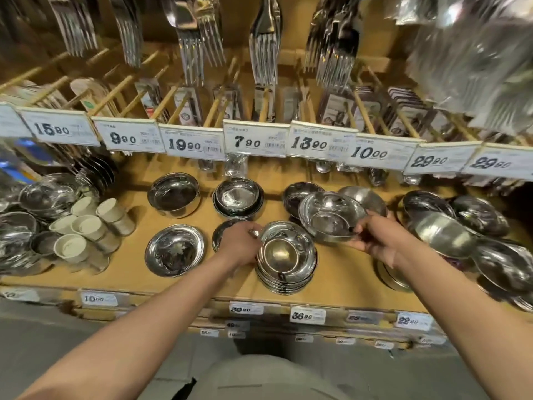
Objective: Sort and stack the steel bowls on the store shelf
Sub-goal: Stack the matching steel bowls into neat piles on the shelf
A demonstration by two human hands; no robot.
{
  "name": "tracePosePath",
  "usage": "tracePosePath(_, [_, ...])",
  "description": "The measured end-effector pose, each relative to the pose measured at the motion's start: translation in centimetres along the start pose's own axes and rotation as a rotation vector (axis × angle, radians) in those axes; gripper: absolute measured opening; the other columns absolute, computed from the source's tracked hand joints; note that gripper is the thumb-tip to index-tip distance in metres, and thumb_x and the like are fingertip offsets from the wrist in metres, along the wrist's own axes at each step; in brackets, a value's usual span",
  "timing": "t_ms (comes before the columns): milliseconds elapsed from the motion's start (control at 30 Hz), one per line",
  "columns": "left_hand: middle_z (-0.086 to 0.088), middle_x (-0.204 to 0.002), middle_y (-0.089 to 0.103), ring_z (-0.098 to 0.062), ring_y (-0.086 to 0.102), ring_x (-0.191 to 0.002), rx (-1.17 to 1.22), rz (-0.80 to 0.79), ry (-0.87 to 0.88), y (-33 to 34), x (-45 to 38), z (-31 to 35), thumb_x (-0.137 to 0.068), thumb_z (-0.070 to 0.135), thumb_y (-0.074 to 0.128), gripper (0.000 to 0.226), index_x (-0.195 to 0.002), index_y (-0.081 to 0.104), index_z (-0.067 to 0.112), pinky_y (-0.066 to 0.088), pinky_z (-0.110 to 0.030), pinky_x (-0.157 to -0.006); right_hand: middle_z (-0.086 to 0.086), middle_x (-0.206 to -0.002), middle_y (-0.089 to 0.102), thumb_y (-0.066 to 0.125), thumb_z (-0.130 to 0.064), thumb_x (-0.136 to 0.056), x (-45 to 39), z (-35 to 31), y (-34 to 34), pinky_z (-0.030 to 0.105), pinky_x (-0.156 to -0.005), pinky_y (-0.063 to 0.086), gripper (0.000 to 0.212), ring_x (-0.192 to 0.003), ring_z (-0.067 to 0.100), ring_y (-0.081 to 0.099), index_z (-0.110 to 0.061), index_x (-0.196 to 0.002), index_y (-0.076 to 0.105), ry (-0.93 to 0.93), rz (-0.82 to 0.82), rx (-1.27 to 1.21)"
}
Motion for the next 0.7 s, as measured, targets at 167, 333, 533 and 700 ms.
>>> tracePosePath(167, [0.001, -0.115, 0.074, -0.020, 0.066, -0.104, -0.262, 0.041, 0.067, 0.1, -0.2, 0.9, -0.089, 0.022, 0.068, 0.030, -0.118, 0.074, 0.023, 0.045, -0.024, -0.083, 0.012, -0.088, 0.061, 0.035, 0.020, -0.085, 0.8, 0.9, -0.3, 0.038, -0.047, 0.060, 0.032, -0.054, 0.021, 0.072, -0.006, -0.090, 0.053, 0.034, -0.017, -0.088])
tracePosePath(333, [0.000, -0.109, 0.070, -0.018, 0.068, -0.094, -0.321, 0.211, 0.224, -0.8, 1.4, 4.8, -0.094, 0.046, 0.056, 0.044, -0.127, 0.063, 0.018, 0.048, -0.025, -0.073, 0.018, -0.105, 0.062, 0.039, 0.019, -0.087, 1.4, 1.8, 1.3, 0.040, -0.047, 0.060, 0.026, -0.083, 0.025, 0.062, -0.003, -0.095, 0.051, 0.056, -0.039, -0.112])
tracePosePath(533, [-0.002, -0.095, 0.071, -0.017, 0.076, -0.069, 0.311, -0.026, 0.026, 0.9, 1.3, 4.8, -0.091, 0.028, 0.067, 0.016, -0.102, 0.056, 0.023, 0.064, -0.034, -0.064, 0.019, -0.107, 0.063, 0.051, 0.008, -0.092, 1.7, 2.8, 5.3, 0.042, -0.059, 0.065, 0.028, -0.065, 0.019, 0.062, -0.007, -0.116, 0.052, 0.029, -0.109, 0.024])
tracePosePath(700, [-0.011, -0.093, 0.077, -0.022, 0.076, -0.074, 0.407, -0.091, 0.013, -1.0, 0.2, 2.9, -0.091, 0.007, 0.067, 0.015, -0.104, 0.069, 0.012, 0.063, -0.034, -0.067, 0.011, -0.109, 0.071, 0.070, -0.017, -0.090, 0.8, 1.9, 4.4, 0.033, -0.066, 0.062, 0.028, -0.092, 0.020, 0.071, -0.012, -0.115, 0.060, -0.074, -0.022, 0.395])
Point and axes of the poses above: each hand's wrist, its own x-axis away from the middle knuckle, its own y-axis out of the palm, z = x × y, the point moved 10 cm from there along -x, towards the middle knuckle
